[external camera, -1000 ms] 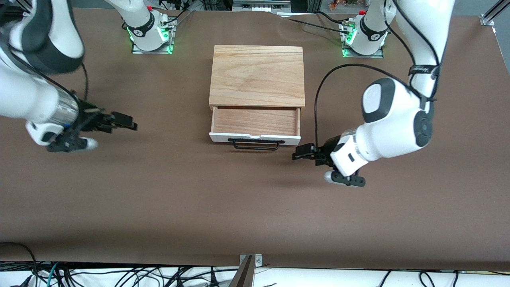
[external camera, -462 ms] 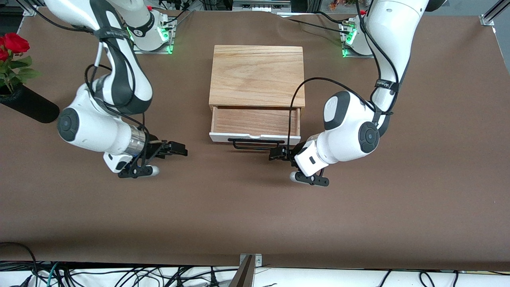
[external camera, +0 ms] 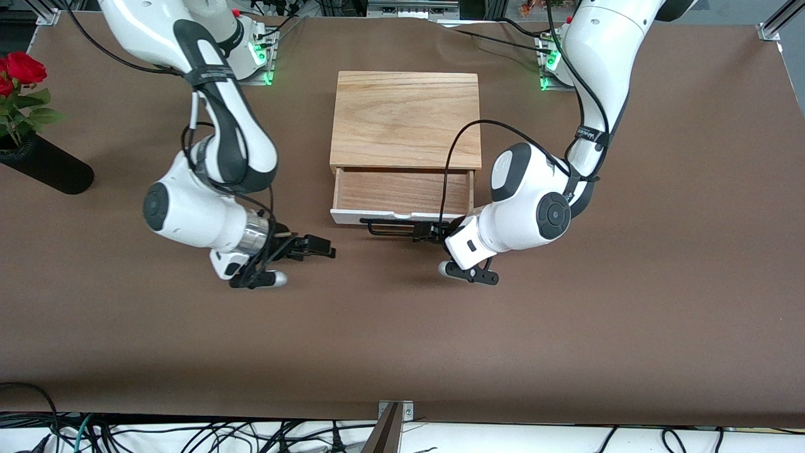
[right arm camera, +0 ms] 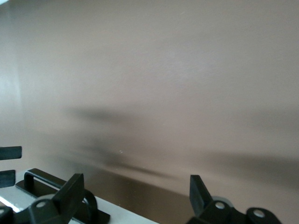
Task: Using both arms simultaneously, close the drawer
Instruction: 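Bring both grippers to the drawer's white front on either side of the handle, then push the drawer front into the box with both grippers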
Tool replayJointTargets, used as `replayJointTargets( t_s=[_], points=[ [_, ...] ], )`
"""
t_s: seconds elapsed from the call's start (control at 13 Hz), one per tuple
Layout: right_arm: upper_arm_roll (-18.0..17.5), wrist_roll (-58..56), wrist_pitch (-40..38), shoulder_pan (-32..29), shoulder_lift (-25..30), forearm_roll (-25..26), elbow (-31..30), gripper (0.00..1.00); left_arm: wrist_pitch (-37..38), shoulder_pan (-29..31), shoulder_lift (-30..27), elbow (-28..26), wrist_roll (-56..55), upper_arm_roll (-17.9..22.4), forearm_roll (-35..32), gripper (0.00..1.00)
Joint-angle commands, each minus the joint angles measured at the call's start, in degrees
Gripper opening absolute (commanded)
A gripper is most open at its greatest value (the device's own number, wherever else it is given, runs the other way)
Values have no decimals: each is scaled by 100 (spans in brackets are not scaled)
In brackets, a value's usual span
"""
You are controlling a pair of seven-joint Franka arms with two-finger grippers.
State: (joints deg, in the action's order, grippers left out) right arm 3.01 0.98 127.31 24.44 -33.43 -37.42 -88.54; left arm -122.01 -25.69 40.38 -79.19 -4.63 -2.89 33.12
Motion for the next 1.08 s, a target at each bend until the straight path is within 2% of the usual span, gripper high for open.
replayJointTargets(
  t_s=[0.0, 0.08, 0.31, 0.62, 0.85, 1.0],
  points=[
    [-46, 69, 267, 376, -234, -299, -92, 100, 378, 11, -65, -70, 24, 69, 124, 100],
    [-47, 69, 381, 508, -235, -475, -276, 100, 562, 28, -74, -70, 24, 69, 124, 100],
    [-55, 139, 295, 589, -226, -503, -383, 100, 967, 73, -83, -70, 24, 69, 115, 100],
    [-38, 263, -372, 580, -86, -503, -462, 100, 1468, 116, -100, -62, 6, 69, 124, 100],
    [164, 210, -1154, 553, 134, -503, -471, 100, 1680, 117, -118, -53, 6, 78, 124, 100],
    [164, 158, -1148, 562, 335, -503, -785, 100, 1689, 117, -118, -53, -3, 69, 115, 100]
  ],
)
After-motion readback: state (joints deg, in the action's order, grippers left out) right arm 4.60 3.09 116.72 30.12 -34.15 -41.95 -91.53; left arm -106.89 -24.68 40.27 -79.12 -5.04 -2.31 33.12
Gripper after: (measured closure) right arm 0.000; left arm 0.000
